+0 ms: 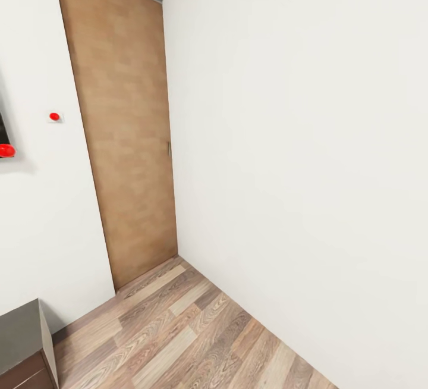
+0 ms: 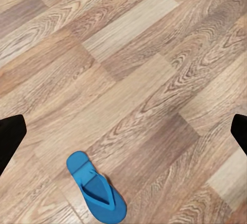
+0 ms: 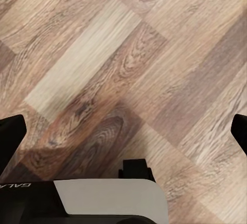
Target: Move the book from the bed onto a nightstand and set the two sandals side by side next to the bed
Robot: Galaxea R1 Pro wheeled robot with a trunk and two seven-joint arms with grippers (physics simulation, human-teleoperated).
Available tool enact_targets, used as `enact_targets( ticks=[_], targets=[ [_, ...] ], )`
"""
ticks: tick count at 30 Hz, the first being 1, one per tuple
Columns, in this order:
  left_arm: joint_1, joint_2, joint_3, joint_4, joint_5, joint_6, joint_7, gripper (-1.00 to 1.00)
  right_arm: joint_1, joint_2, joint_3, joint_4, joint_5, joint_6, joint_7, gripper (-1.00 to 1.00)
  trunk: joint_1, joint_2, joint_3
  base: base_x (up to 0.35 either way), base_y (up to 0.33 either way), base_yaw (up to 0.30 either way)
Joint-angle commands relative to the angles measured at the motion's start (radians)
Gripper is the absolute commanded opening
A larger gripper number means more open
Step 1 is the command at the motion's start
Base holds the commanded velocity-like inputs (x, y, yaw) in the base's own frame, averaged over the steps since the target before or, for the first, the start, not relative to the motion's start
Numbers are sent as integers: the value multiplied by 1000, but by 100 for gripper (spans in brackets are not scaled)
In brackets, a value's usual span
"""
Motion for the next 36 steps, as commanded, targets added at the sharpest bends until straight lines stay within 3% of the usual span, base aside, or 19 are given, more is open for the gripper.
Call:
enact_targets(
  ticks=[1, 8, 36],
  targets=[
    [0, 0, 1, 0, 0, -3, 0, 100, 0, 0, -3, 0, 0, -1, 0, 100, 0, -1, -1, 5, -6, 0],
    [-1, 0, 1, 0, 0, -3, 0, 100, 0, 0, -3, 0, -2, -1, 0, 100, 0, -1, -1, 2, -2, 119],
    [0, 0, -1, 1, 0, -3, 0, 100, 0, 0, -3, 0, -2, -1, 0, 100, 0, -1, -1, 28, -31, 250]
  ],
)
